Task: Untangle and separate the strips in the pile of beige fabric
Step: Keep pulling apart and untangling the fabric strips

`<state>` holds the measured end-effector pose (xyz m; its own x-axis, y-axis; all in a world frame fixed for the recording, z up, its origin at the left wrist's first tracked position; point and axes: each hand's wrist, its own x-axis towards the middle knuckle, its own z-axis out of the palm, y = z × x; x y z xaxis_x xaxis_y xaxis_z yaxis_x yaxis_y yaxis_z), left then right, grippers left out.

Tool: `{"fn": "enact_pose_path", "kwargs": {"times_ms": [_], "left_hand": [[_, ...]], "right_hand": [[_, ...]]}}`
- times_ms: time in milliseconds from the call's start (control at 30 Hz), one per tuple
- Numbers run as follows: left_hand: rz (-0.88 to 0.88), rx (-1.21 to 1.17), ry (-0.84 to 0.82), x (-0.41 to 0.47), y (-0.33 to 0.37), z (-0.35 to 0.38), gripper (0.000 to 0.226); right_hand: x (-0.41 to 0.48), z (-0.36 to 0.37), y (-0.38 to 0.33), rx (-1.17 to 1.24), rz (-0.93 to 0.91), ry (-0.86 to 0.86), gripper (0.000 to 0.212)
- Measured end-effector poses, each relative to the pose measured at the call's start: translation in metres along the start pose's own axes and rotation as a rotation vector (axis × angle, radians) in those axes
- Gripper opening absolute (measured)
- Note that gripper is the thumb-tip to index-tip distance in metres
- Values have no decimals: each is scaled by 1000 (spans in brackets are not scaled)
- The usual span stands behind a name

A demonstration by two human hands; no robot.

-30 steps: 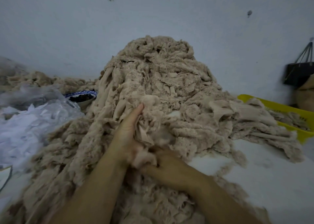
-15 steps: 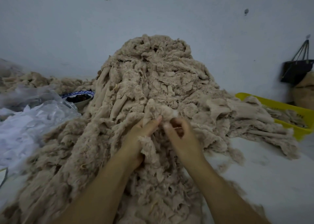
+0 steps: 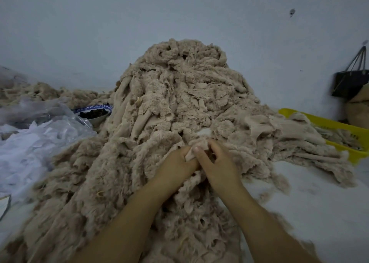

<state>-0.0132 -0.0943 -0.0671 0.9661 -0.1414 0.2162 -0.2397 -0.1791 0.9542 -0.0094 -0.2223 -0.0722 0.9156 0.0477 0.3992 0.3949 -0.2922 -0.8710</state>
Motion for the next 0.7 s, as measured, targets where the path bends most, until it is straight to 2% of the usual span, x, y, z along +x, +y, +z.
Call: {"fn": "enact_pose_path", "kwargs": {"times_ms": [33, 100, 167, 200, 267, 333, 467, 567, 700], "left_hand": [[6, 30, 2, 1, 1, 0, 21], [-11, 68, -7, 3, 1, -2, 20], [-15, 99, -43, 5, 0, -4, 30], [-15, 101, -63, 5, 1, -5, 31], [-17, 58, -92, 5, 4, -7, 27], [-27, 14, -124, 4, 7, -9, 27], [-103, -91, -173, 3, 10, -9, 33], [-156, -183, -240, -2, 18, -13, 12], [-204, -248, -226, -3, 14, -19, 18]], "right_hand": [[1, 0, 2, 35, 14, 26, 26], [4, -2, 5, 175, 88, 74, 21], [5, -3, 9, 355, 187, 107, 14], [5, -3, 9, 426, 238, 117, 19], [6, -2, 10, 526, 298, 135, 51], [9, -1, 10, 574, 301, 167, 57], [9, -2, 7, 634, 386, 232, 39], [11, -9, 7, 651, 408, 281, 17], [16, -17, 11, 810, 433, 400, 11]]}}
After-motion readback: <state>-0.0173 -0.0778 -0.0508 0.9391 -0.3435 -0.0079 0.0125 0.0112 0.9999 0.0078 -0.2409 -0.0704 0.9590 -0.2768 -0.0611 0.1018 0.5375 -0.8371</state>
